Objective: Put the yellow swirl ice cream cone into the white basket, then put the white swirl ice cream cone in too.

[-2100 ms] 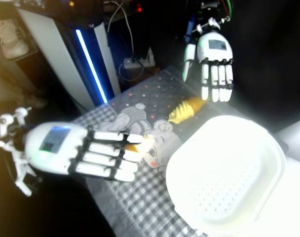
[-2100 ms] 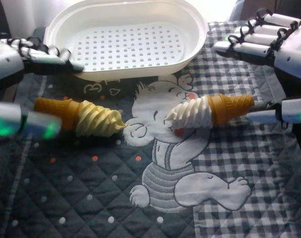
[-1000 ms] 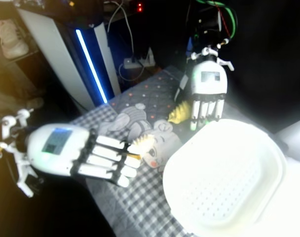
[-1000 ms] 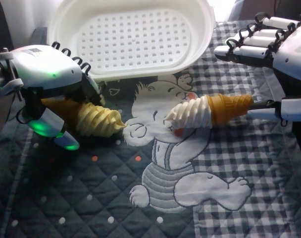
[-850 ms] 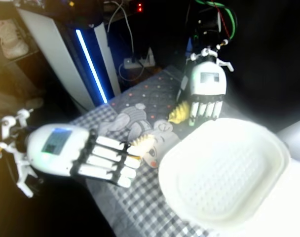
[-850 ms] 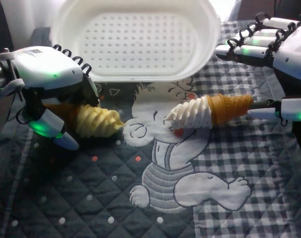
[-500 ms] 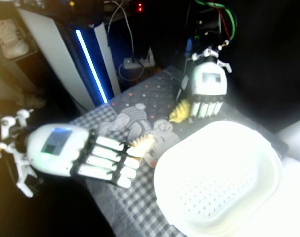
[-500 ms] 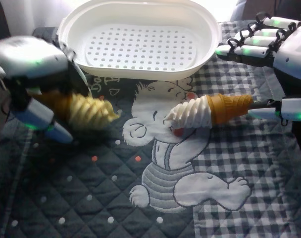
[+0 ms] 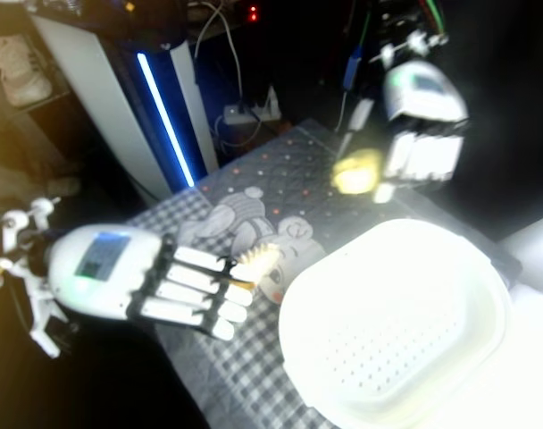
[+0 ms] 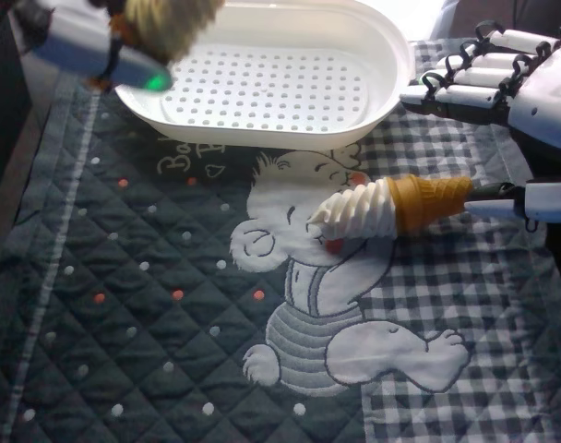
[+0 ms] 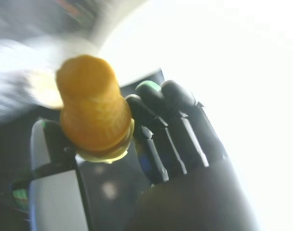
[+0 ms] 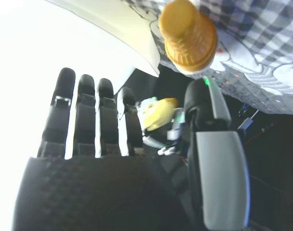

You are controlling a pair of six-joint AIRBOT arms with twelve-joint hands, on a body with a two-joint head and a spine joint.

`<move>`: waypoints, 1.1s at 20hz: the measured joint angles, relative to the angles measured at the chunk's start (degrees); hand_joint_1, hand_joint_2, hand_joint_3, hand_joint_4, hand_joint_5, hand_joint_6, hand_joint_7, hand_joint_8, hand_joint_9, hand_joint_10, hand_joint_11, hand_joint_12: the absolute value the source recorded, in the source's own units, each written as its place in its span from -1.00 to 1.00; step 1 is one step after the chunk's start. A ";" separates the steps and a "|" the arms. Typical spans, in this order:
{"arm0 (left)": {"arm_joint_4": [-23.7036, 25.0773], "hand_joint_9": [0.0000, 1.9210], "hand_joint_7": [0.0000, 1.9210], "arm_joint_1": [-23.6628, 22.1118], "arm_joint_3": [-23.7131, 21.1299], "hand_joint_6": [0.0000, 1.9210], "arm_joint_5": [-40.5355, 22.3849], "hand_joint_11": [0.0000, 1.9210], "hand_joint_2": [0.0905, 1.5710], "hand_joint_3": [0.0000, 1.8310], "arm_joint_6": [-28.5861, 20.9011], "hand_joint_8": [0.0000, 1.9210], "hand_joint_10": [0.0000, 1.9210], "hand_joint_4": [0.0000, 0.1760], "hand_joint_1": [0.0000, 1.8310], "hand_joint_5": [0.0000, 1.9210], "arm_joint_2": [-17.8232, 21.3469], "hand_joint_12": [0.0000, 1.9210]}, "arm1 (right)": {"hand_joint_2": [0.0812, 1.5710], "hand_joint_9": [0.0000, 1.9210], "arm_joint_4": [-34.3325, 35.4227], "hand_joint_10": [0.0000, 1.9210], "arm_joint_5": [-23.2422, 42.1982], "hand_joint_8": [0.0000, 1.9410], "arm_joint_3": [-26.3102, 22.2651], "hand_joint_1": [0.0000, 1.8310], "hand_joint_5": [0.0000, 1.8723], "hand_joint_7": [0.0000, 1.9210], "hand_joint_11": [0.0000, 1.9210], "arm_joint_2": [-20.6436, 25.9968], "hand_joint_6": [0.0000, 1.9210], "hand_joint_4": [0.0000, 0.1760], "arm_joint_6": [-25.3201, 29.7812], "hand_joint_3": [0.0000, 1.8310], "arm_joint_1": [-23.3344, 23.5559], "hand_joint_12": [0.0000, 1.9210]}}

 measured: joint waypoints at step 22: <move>-2.23 -0.39 -0.46 8.92 -8.07 -1.00 -8.41 -0.87 0.07 -1.00 -1.95 -0.99 -0.95 -0.64 -0.10 -0.56 5.66 0.45 | 0.20 -0.64 -2.71 -1.00 5.68 -1.00 1.09 -0.30 -0.79 -0.70 -0.98 -3.37 -1.00 0.38 5.25 -1.00 0.00 -0.04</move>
